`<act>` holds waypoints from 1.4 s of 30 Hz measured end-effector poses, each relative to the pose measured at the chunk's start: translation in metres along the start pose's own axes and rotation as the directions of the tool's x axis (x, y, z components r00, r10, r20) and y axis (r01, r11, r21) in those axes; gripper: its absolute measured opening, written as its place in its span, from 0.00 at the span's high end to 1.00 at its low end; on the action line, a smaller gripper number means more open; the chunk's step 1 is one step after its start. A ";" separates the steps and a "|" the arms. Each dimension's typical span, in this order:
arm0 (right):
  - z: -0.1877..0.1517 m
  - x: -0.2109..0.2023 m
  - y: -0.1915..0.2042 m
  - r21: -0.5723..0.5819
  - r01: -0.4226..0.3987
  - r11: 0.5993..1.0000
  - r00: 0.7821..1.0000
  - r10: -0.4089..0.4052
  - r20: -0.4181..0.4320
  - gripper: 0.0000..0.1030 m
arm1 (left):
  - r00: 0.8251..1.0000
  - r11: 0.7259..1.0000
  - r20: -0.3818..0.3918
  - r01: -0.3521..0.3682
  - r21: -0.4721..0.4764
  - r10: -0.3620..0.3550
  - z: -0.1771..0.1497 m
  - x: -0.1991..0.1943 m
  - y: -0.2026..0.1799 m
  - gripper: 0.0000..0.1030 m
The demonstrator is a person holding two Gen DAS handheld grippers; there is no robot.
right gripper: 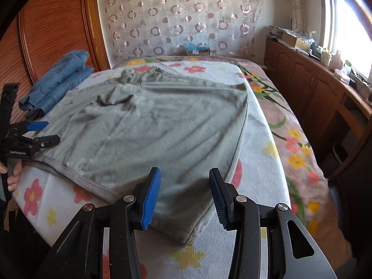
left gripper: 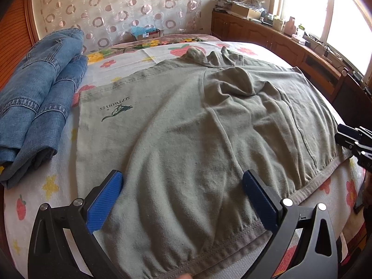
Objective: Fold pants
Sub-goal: 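Close the left gripper on the hem while the right gripper holds it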
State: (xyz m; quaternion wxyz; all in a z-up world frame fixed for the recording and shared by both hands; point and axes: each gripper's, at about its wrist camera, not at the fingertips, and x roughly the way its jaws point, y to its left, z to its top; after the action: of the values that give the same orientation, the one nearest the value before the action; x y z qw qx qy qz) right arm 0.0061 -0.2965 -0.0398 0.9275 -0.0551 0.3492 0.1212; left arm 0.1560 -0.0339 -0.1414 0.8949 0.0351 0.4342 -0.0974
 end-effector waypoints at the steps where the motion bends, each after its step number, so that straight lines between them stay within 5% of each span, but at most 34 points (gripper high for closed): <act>1: 0.002 0.001 0.003 -0.018 0.008 1.000 1.000 -0.008 -0.001 0.54 | 1.000 1.000 0.000 -0.002 0.000 0.002 0.000 0.000 0.000 0.00; 9: 0.003 0.008 0.014 -0.029 0.034 0.999 0.999 -0.033 0.028 0.48 | 0.999 1.000 -0.043 -0.018 0.001 0.018 -0.003 -0.007 0.007 0.01; 22: -0.005 0.010 0.013 -0.026 0.039 0.999 0.998 -0.037 0.057 0.47 | 0.999 0.993 0.041 -0.024 -0.114 0.029 -0.052 -0.065 0.060 0.08; 42: -0.006 0.010 0.013 -0.028 0.039 0.999 0.998 -0.037 0.056 0.47 | 0.999 0.989 0.052 -0.007 -0.145 0.015 -0.083 -0.073 0.069 0.63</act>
State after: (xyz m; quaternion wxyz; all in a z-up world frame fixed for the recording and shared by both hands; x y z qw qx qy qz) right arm 0.0066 -0.2835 -0.0513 0.9381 -0.0719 0.3204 0.1101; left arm 0.0621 0.0560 -0.1370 0.9067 -0.0303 0.4162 -0.0615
